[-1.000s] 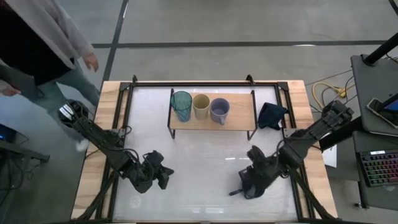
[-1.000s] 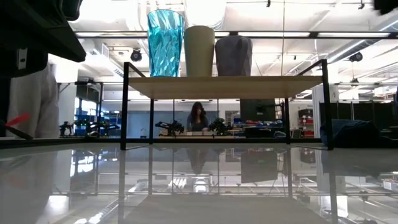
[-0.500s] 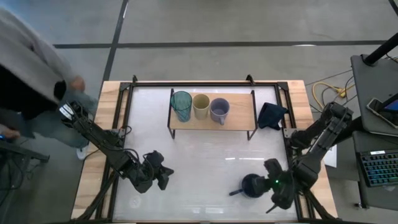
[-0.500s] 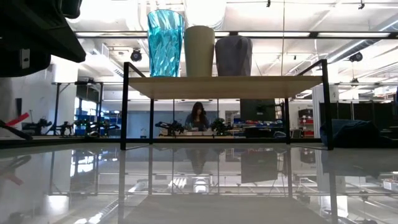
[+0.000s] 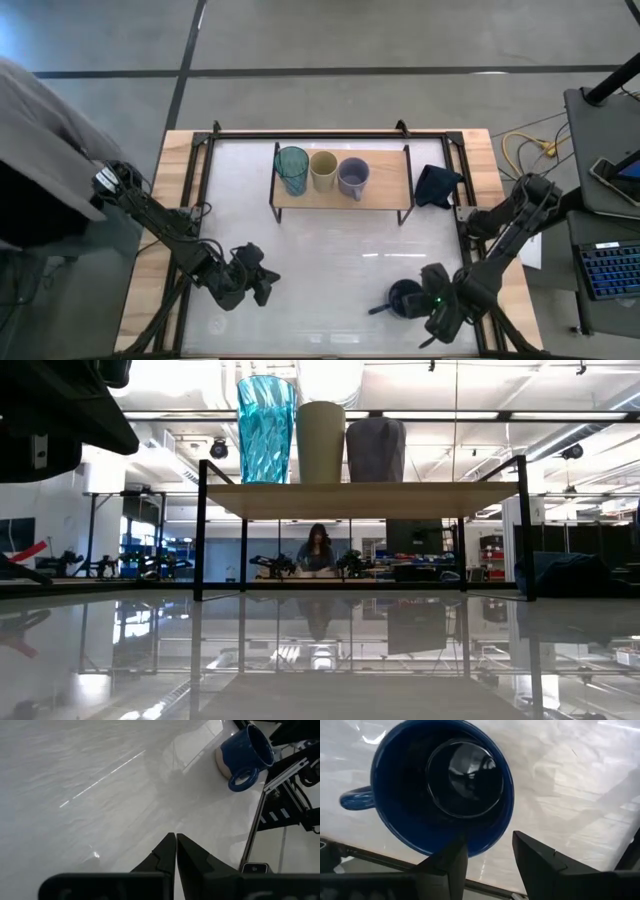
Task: Stack small to large cups/mugs on shelf
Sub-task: Put the blue mug on the shelf
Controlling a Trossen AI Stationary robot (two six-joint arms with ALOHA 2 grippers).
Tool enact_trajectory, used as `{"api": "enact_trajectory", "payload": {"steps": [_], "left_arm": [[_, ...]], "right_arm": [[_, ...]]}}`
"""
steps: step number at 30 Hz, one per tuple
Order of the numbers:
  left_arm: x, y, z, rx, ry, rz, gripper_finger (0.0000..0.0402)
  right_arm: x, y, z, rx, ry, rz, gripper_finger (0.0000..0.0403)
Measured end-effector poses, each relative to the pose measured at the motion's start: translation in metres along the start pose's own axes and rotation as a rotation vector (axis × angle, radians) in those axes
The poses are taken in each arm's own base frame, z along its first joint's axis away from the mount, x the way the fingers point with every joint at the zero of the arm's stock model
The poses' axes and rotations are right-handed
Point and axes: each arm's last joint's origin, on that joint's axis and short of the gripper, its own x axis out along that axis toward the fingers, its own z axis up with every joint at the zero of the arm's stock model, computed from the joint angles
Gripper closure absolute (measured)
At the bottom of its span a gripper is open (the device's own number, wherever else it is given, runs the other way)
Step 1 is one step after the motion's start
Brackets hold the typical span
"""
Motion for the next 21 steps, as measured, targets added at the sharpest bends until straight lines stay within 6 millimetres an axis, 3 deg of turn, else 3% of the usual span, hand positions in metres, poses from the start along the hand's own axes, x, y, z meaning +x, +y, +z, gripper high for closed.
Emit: {"api": "enact_trajectory", "payload": {"steps": [13,21], "left_arm": [[0.000,0.000,0.000,0.001,0.001,0.001,0.0402],[0.000,0.000,0.000,0.000,0.001,-0.001,0.0402]], "right_arm": [[0.028,0.000,0.004,0.006,-0.058,-0.100,0.0265],[0.042,0.008,0.027,-0.064,-0.029,-0.182,0.0329]]}}
